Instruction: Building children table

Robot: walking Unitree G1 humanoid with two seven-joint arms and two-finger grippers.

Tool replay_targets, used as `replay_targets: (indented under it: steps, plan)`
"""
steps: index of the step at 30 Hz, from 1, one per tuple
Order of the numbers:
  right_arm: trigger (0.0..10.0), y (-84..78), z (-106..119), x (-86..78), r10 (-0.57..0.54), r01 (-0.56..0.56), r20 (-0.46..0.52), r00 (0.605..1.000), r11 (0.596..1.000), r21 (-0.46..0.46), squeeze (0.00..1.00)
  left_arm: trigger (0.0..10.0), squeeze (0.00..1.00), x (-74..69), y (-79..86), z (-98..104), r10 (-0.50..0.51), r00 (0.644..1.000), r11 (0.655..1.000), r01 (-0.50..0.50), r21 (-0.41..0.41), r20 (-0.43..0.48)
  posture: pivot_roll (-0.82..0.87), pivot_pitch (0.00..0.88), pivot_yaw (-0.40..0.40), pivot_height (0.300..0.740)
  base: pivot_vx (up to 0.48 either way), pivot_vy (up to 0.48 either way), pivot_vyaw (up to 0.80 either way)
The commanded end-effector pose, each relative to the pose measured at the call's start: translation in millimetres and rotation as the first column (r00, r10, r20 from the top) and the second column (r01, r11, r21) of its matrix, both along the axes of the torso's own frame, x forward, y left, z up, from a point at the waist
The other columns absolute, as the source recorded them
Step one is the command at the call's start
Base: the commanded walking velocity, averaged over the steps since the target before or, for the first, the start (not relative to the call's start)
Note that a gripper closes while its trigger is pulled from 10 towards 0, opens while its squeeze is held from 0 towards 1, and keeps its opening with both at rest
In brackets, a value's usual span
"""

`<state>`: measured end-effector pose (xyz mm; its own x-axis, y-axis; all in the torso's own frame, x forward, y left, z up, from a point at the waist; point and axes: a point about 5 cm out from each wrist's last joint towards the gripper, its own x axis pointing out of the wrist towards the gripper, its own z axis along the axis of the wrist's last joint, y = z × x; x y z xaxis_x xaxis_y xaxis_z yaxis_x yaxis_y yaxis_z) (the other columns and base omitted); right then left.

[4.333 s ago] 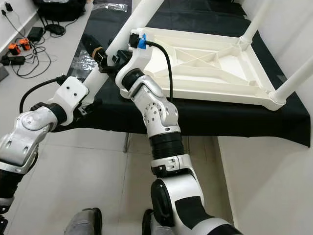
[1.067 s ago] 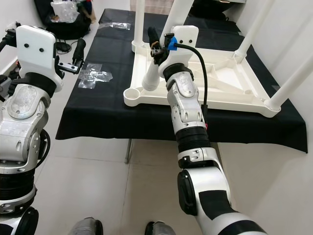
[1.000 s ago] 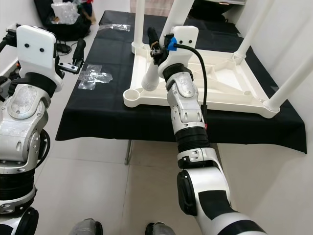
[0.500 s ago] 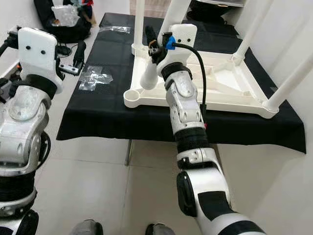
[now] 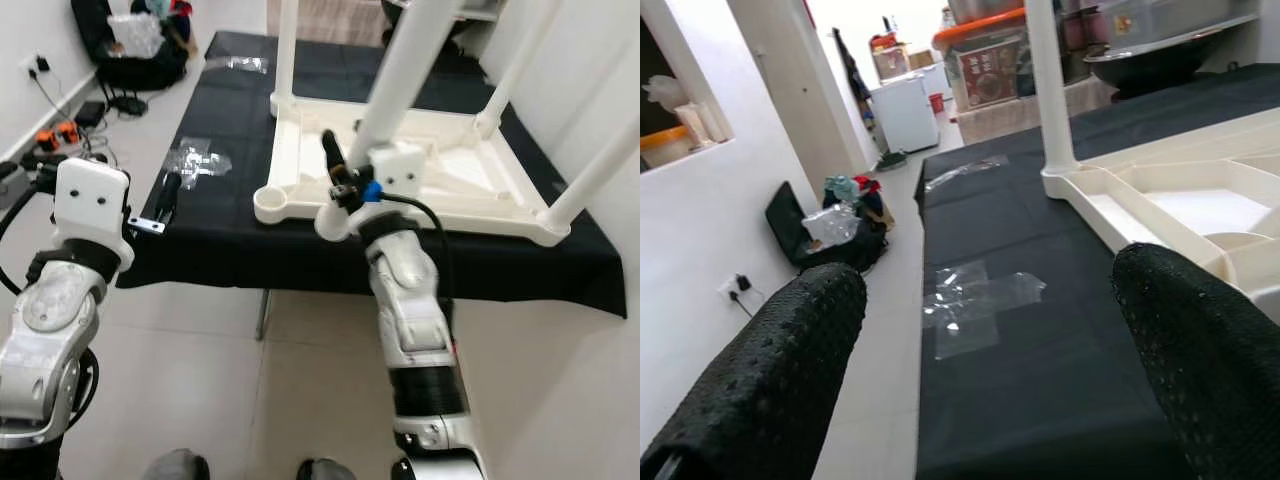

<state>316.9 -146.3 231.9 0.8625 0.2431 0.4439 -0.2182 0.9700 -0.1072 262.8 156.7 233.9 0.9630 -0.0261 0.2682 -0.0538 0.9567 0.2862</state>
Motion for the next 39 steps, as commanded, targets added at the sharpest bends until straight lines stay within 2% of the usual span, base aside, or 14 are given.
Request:
replay_targets:
  steps: [1,11,39]
  plan:
    - [10.0,-3.5,6,-5.0,-0.017,0.017,0.027,1.0,1.0,-0.007,0.0,10.0,0.0,-4.8,-0.3,1,0.002,1.0,1.0,-0.002,-0.001,0.008,0.04,0.044,-0.083,0.74,0.0,0.0,0.0]
    - [10.0,-3.5,7,-15.9,-0.037,0.037,0.004,0.999,0.999,-0.006,0.0,10.0,0.0,-13.3,-1.0,-2,0.012,1.0,1.0,-0.012,0.006,0.004,0.04,0.044,-0.083,0.74,0.0,0.0,0.0]
    - [10.0,4.9,3,-22.6,-0.008,0.007,-0.05,0.999,1.0,-0.007,0.0,10.0,0.0,-15.0,-1.5,2,0.025,1.0,1.0,-0.025,0.011,0.019,0.04,0.054,-0.09,0.74,0.304,0.0,0.0]
